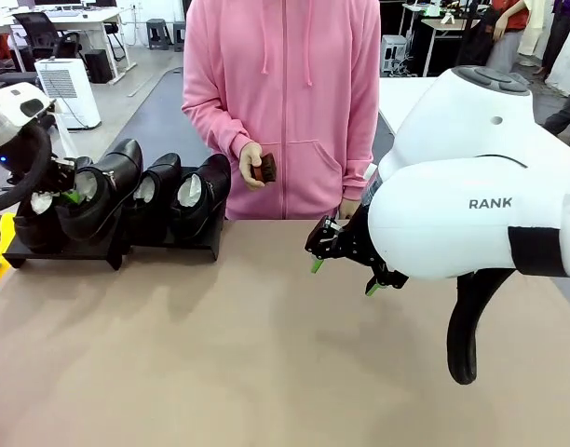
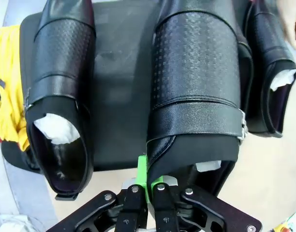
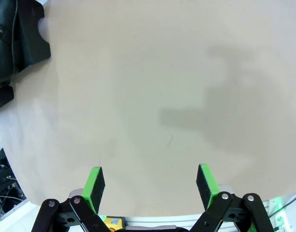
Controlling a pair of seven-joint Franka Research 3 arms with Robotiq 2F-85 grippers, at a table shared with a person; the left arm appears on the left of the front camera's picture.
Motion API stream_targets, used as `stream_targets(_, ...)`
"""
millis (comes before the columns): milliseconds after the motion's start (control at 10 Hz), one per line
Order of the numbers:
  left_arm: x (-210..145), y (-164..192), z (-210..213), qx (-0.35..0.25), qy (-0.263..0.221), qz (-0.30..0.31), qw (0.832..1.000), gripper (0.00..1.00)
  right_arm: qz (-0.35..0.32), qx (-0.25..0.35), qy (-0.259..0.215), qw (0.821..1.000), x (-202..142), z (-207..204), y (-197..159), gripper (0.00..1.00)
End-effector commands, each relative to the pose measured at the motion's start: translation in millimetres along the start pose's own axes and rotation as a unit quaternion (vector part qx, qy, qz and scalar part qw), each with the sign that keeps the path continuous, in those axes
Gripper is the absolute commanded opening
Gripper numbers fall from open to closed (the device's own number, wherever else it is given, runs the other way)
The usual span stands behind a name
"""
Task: Organize the shoes by placing them on the stand.
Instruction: Place the Shoe from the middle of the table onto the Shoes Stand.
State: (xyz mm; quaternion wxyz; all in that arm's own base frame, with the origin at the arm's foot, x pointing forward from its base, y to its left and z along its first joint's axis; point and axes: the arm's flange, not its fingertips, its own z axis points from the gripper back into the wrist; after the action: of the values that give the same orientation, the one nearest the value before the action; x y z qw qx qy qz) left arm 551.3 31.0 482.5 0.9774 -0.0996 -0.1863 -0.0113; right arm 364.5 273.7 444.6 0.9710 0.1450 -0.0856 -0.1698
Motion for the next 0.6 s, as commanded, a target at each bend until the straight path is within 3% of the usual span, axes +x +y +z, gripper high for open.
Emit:
stream_targets(0, 2, 1, 20, -0.045, -0.020, -0.014, 0.999, 0.00, 0.005, 0.005, 0.006, 1.000, 3, 1, 1, 1.00)
stream_targets(300, -7, 5, 48, -0.048, -0.043, -0.013, 0.998, 0.00, 0.005, 0.005, 0.006, 1.000, 3, 1, 1, 1.00)
stream_targets(500, -5, 11, 39, -0.032, -0.037, -0.004, 0.999, 0.00, 0.005, 0.005, 0.006, 1.000, 3, 1, 1, 1.00)
